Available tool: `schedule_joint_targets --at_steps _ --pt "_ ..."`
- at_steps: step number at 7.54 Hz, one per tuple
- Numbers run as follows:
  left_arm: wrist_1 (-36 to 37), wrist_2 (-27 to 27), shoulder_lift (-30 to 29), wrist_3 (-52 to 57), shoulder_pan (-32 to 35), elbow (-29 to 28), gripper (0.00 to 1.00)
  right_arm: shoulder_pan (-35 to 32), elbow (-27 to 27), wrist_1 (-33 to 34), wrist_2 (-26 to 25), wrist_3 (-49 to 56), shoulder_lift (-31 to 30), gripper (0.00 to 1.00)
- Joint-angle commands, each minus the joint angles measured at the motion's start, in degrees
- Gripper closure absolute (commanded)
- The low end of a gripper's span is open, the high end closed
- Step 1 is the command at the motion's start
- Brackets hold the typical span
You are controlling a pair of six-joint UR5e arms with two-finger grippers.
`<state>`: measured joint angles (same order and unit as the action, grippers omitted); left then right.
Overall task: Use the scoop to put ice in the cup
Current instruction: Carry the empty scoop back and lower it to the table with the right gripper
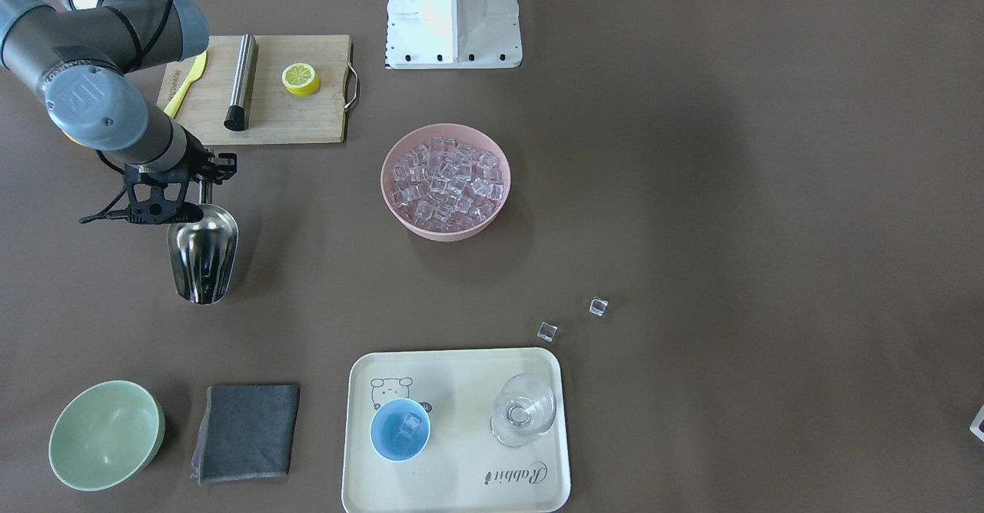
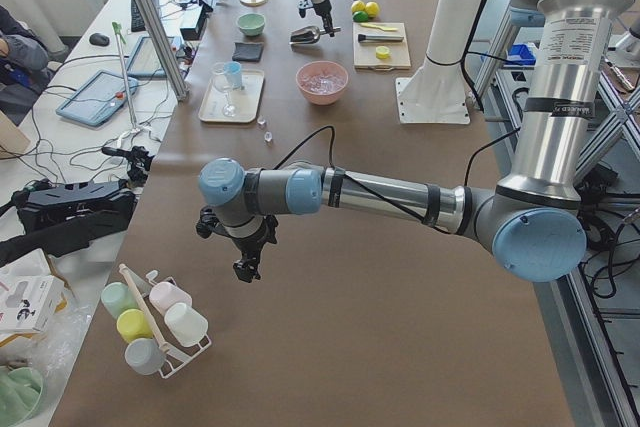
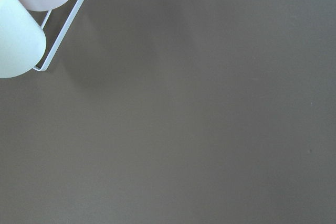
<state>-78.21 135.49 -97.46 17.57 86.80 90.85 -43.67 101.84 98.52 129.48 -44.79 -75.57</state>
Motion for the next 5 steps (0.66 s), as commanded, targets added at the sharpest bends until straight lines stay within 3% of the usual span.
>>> schedule_joint_targets --at_steps 1,4,5 --pt "-0.2 0.7 0.1 -0.1 -0.1 0.0 0.03 0.3 -0.6 -0.3 0.1 -0.2 0.1 1.0" --pt "-0.5 3.2 0.1 -0.3 -0.5 0.4 0.03 0.5 -0.9 -1.1 0.1 -0.2 0.1 0.31" --pt "-0.5 3.6 0.1 -0.3 -0.6 0.3 0.03 0.5 -0.9 -1.4 0.1 -0.2 0.2 0.0"
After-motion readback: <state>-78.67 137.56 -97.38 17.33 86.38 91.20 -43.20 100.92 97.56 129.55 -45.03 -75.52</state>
